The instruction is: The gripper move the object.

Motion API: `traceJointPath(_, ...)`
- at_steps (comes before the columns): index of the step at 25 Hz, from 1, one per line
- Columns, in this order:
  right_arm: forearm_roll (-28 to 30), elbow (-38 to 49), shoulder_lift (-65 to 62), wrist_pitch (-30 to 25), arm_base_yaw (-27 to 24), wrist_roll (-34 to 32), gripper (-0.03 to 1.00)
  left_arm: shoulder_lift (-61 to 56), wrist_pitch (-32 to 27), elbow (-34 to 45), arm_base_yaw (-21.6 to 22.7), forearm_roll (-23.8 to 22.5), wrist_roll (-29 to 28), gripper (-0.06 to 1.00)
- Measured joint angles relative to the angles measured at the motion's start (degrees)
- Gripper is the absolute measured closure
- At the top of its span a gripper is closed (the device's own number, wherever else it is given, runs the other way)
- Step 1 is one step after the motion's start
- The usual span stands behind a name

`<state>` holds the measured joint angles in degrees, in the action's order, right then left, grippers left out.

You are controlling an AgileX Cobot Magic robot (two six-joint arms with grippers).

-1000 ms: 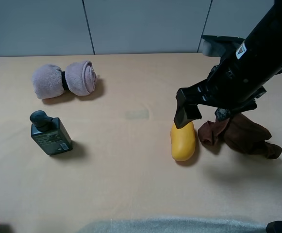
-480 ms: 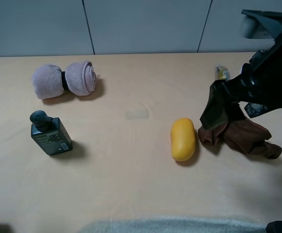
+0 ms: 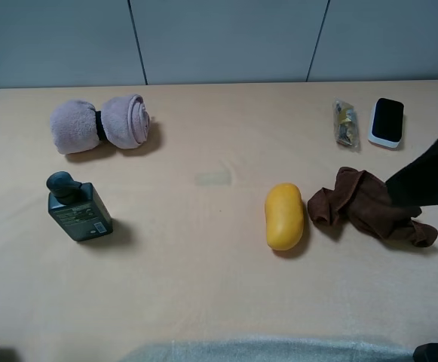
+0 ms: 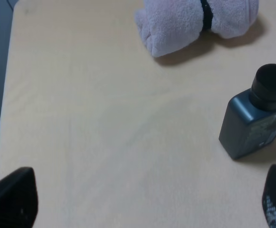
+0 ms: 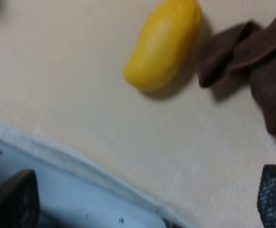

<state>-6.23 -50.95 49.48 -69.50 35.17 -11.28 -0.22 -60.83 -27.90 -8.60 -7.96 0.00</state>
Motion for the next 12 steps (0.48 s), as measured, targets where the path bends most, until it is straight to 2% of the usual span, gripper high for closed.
traceJointPath(12,2.32,0.86,-15.16,-0.23,0.00,0.00,0.28,0.00,0.00,0.00,0.00,0.00,0.00,0.01)
